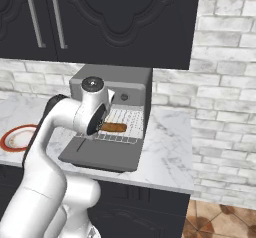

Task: Pull the toaster oven rack outwards. Pick up the baguette from the plate and place it on the toaster oven rack. Close the toaster oven door fully and set the temperature to the lowest setting.

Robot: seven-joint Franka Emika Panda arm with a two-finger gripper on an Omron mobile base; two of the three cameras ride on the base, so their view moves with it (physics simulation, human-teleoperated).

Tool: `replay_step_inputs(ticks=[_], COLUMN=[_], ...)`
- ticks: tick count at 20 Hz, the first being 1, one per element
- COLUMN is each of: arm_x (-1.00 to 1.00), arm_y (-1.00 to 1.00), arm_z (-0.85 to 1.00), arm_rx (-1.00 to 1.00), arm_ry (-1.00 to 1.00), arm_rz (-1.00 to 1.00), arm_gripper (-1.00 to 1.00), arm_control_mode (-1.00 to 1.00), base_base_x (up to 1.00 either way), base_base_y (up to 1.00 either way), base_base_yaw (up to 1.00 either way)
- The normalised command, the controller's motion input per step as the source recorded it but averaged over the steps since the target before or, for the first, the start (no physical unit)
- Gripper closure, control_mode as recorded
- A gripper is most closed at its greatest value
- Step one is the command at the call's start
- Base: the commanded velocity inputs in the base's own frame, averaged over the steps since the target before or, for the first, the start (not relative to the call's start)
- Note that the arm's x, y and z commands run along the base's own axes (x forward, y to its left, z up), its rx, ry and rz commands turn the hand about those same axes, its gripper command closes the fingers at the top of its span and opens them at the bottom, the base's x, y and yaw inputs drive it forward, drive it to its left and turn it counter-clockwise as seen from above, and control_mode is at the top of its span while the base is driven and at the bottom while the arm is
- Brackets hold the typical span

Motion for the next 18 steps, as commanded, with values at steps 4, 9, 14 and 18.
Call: replay_step_inputs(ticks=[4,9,14,18], arm_x=[-0.21,-0.48,-0.23,-0.22], arm_y=[0.06,0.02,0.00,0.01], arm_z=[-0.05,-0.05,0.00,0.00], arm_rx=[0.00,0.00,0.05,0.13], arm_ry=[0.33,0.10,-0.19,-0.37], arm_rz=[-0.20,-0.43,-0.59,-0.58], arm_gripper=[-1.00,-1.00,-1.00,-1.00], arm_control_mode=[-1.00,-1.00,-1.00,-1.00], base_base_x=[0.00,0.00,0.00,0.00], base_base_y=[0.00,0.00,0.00,0.00], base_base_yaw=[0.00,0.00,0.00,0.00])
